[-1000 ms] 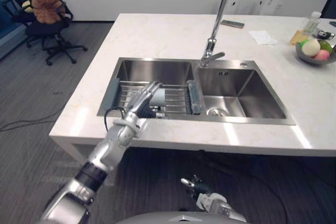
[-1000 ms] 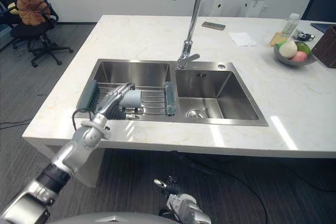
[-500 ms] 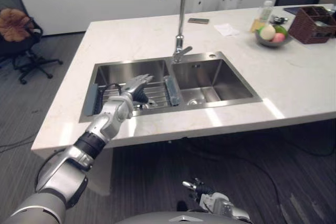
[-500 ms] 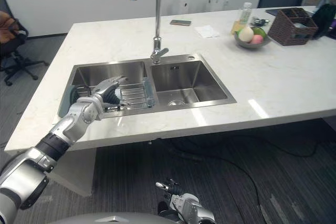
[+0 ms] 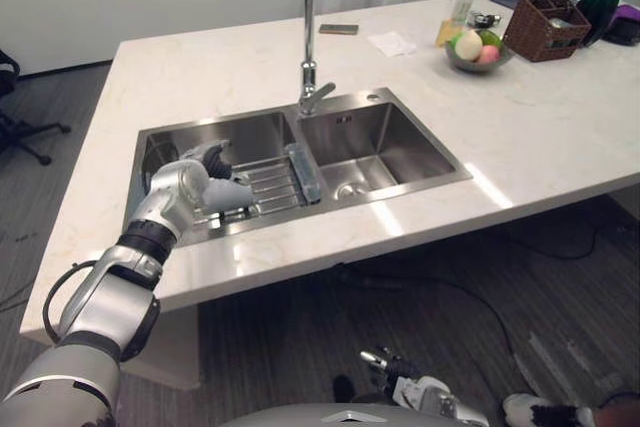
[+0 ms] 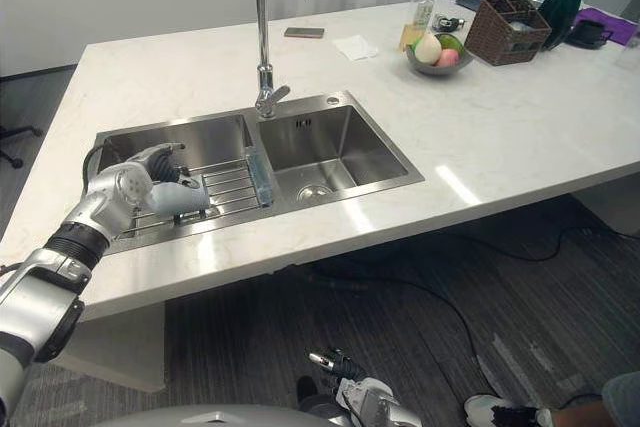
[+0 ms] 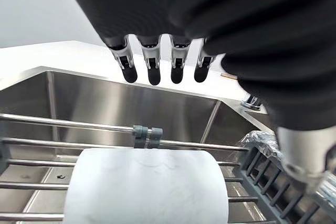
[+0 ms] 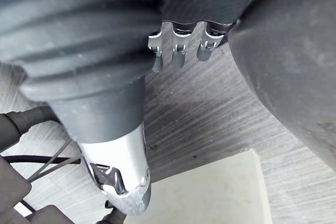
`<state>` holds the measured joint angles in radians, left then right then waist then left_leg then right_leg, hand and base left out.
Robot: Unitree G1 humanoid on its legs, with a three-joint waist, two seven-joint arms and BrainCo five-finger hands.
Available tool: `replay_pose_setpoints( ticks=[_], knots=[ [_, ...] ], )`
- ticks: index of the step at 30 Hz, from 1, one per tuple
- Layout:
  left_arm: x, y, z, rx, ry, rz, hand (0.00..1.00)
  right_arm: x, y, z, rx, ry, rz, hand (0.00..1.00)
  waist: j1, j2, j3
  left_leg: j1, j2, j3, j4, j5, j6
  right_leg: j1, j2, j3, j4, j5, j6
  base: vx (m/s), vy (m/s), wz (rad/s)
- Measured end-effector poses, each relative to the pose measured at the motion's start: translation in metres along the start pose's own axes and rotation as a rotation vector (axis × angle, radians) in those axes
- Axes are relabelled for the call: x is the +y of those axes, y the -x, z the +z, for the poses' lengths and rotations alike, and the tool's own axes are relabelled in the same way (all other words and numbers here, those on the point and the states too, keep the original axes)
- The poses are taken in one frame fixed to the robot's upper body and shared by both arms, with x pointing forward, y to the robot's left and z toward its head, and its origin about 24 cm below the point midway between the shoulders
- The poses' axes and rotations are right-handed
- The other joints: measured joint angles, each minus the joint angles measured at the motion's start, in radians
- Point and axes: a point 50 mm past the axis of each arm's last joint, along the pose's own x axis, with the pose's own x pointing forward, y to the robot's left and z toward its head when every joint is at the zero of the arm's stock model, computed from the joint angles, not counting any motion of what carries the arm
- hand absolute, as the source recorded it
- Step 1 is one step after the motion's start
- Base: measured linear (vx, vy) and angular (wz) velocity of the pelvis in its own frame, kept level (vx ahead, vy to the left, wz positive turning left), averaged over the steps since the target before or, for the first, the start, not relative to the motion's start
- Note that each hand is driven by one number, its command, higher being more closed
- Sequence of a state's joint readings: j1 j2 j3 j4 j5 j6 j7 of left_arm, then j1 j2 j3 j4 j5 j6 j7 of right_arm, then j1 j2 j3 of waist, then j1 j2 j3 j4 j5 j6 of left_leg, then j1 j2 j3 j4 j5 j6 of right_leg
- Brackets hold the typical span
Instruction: Walk over to the sink, pick up the cup, carry it to the dishwasher, place the cup inside the dishwasher, then close the dishwasher door
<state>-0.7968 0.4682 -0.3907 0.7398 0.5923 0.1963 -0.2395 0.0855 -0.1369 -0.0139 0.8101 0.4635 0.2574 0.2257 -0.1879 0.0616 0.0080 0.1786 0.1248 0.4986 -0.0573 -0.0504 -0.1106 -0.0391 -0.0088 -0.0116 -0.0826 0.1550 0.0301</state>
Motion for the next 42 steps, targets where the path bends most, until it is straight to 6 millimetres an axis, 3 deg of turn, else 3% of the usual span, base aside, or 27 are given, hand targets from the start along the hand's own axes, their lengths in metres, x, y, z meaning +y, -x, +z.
replay_pose_setpoints(
  ticks=[9,18,42],
  knots=[
    [-0.003,0.000,-0.008,0.019,0.033,-0.075,0.00,-0.007,0.003,0.001,-0.007,0.010,0.008,0.00,0.005,0.004,0.002,0.001,-0.001,-0.006,0.002,0.001,0.003,0.004,-0.005,-0.004,-0.006,-0.004,0.003,-0.04,-0.007,0.01],
    [-0.023,0.003,-0.018,0.044,0.035,-0.135,0.00,-0.008,0.002,0.000,0.005,0.009,-0.003,0.00,0.005,0.004,0.003,-0.002,-0.003,-0.017,0.002,0.002,0.005,0.006,-0.007,-0.021,-0.006,-0.003,0.005,-0.02,-0.006,0.03],
    [-0.024,0.001,-0.015,0.090,0.020,-0.022,0.00,-0.015,0.004,0.000,-0.035,0.018,-0.027,0.00,-0.003,0.012,0.045,0.010,-0.003,-0.001,0.002,-0.002,0.003,0.010,-0.003,0.002,0.000,-0.004,0.005,-0.02,-0.003,-0.01]
  ],
)
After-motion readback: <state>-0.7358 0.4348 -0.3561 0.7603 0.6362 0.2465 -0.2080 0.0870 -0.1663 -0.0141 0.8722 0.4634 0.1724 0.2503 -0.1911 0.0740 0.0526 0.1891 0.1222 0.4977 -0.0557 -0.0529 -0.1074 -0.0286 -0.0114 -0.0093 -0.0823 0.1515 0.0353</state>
